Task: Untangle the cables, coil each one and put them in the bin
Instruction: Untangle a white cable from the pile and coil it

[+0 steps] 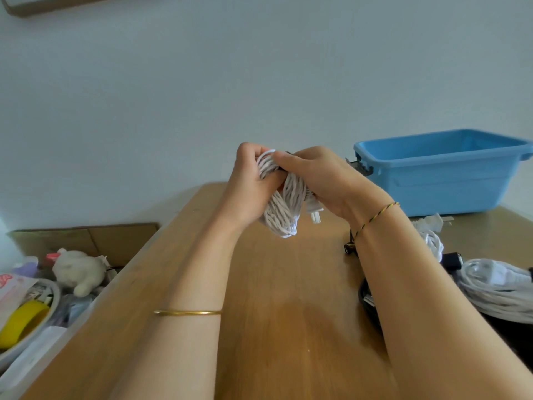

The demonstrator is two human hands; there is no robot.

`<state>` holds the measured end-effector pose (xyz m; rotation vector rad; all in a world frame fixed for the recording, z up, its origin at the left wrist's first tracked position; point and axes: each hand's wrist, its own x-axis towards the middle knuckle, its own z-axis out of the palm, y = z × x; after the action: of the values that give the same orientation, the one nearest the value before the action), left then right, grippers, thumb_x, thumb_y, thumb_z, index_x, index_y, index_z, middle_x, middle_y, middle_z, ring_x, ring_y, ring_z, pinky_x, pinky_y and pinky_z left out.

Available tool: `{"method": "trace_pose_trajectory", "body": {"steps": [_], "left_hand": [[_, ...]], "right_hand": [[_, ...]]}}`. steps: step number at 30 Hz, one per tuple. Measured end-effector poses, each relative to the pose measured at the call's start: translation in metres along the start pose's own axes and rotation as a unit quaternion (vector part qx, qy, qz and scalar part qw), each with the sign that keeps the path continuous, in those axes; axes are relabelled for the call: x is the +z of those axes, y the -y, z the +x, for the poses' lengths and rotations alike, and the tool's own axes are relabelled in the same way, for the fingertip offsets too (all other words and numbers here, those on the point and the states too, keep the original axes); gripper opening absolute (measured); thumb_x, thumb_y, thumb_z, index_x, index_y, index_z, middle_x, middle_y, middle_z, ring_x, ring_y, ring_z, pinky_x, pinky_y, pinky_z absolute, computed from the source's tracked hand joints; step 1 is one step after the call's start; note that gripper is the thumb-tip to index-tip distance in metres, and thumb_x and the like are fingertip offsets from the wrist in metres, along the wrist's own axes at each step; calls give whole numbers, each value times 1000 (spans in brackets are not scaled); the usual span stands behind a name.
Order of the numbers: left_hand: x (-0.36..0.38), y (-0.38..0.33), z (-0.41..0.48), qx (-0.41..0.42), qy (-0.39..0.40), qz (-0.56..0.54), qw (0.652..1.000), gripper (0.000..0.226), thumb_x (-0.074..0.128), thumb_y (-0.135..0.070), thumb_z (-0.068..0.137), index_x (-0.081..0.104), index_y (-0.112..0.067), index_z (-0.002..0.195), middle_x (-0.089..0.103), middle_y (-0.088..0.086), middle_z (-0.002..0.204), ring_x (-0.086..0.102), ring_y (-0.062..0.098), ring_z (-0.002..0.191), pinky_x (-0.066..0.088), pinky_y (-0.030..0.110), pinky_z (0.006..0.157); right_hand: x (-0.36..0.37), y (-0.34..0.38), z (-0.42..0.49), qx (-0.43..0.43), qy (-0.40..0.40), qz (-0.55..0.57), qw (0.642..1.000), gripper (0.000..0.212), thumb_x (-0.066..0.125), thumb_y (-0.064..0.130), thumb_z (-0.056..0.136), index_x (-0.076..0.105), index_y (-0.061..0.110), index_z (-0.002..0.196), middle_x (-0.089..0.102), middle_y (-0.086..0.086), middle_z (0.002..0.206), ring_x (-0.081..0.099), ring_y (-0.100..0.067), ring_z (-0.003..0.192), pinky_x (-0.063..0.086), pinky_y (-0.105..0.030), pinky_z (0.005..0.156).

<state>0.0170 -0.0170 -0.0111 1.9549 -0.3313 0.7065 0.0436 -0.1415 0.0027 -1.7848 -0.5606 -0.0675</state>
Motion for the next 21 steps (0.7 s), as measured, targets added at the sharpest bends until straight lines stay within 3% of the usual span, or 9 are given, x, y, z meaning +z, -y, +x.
{"method": "trace_pose_trajectory", "body": {"steps": [4, 6, 9, 13, 15, 17, 19, 21], "left_hand": [[3, 4, 2, 17, -5, 37, 999, 21, 58, -5, 92, 41, -10, 103, 51, -2, 97, 53, 0, 82, 44, 8, 66], [3, 3, 1, 13, -1, 38, 999, 22, 60, -6, 91, 43, -12, 102, 53, -2, 97, 54, 1, 82, 44, 9, 66], [0, 5, 2, -11, 2, 12, 1000, 25, 64, -8, 89, 46, -12, 106, 56, -3, 98, 58, 4, 87, 47, 13, 71], [-1, 5, 2, -83, 68, -68, 992, 56, 78, -12, 68, 48, -9, 116, 61, 2, 107, 63, 8, 98, 52, 23, 80], [2, 1, 0, -79, 95, -42, 991, 43, 74, -13, 66, 53, -16, 105, 64, -1, 100, 64, 2, 91, 53, 21, 75], [5, 1, 0, -77, 94, -32, 992, 33, 68, -7, 75, 54, -15, 105, 64, 0, 100, 65, 4, 93, 53, 25, 79], [6, 6, 2, -103, 83, -16, 991, 39, 60, -7, 84, 43, -8, 120, 59, 5, 112, 61, 13, 105, 53, 32, 86], [5, 8, 3, -114, 68, -20, 991, 38, 54, -11, 88, 38, -3, 121, 55, 5, 111, 59, 16, 104, 52, 33, 83]], "right_hand": [[0, -5, 0, 6, -3, -2, 1000, 50, 56, 36, 92, 60, -13, 86, 58, -20, 77, 53, -24, 69, 42, -37, 64], [2, -5, 0, -1, -12, -10, 1000, 43, 56, 36, 93, 61, -5, 83, 54, -14, 75, 50, -21, 67, 37, -33, 63], [5, -5, 1, -18, -30, -4, 999, 47, 56, 33, 93, 59, -13, 86, 56, -15, 75, 53, -22, 69, 41, -35, 65], [4, -6, 2, -42, -66, -41, 996, 37, 58, 30, 92, 51, 3, 68, 46, -7, 63, 43, -16, 60, 33, -28, 58], [2, -8, 1, -50, -76, -58, 994, 40, 57, 31, 92, 43, 9, 62, 38, -3, 58, 36, -14, 56, 28, -27, 53], [1, -10, 1, -46, -70, -64, 994, 39, 55, 35, 93, 47, 7, 67, 38, -5, 61, 37, -15, 59, 29, -27, 54], [1, -12, 0, -31, -41, -37, 998, 42, 53, 38, 94, 52, 2, 72, 43, -8, 66, 41, -17, 63, 33, -27, 59], [0, -15, 0, -21, 12, 6, 1000, 49, 55, 39, 92, 55, -9, 84, 49, -10, 75, 46, -20, 70, 36, -33, 65]]}}
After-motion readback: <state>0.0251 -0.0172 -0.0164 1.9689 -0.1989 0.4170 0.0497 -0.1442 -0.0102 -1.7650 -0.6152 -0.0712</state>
